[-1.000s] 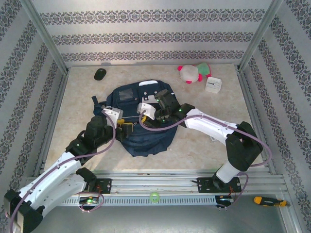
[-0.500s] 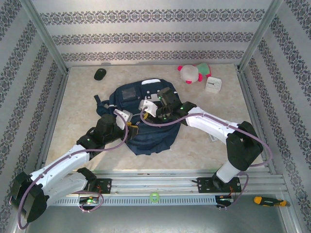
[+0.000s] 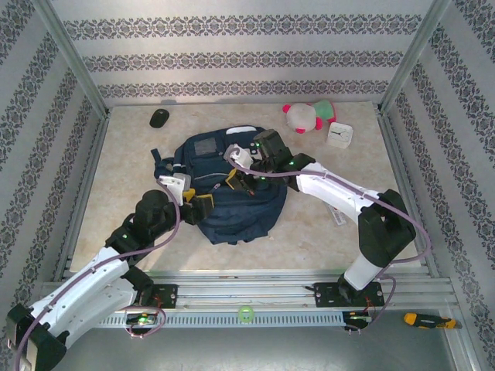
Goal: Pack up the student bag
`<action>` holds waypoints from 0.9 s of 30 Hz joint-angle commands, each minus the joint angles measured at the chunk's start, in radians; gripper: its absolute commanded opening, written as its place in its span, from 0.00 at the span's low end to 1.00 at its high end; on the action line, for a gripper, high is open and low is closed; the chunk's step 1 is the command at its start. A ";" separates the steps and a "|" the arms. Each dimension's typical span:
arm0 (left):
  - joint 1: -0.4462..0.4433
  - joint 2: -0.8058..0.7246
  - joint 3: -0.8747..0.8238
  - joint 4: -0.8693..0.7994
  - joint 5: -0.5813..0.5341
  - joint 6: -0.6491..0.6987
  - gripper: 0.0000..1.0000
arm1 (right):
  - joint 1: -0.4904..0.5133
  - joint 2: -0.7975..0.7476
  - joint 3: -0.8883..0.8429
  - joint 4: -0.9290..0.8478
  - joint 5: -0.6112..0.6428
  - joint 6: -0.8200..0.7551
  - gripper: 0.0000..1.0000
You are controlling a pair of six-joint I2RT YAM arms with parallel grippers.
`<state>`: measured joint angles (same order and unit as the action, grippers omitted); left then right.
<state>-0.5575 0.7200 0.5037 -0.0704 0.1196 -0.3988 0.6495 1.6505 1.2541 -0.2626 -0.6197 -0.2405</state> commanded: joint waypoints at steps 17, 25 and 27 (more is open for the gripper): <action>0.011 0.274 0.125 0.046 0.106 0.012 0.37 | 0.006 0.016 0.087 0.055 -0.155 0.098 0.00; 0.011 0.244 0.122 0.020 0.082 0.023 0.01 | 0.003 0.012 0.079 0.029 -0.125 0.067 0.00; 0.011 0.205 0.099 -0.007 0.046 0.027 0.00 | -0.007 0.006 0.065 0.030 -0.118 0.064 0.00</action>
<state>-0.5430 0.9730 0.6079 -0.0986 0.1780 -0.3813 0.6384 1.6810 1.2785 -0.2890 -0.6659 -0.1814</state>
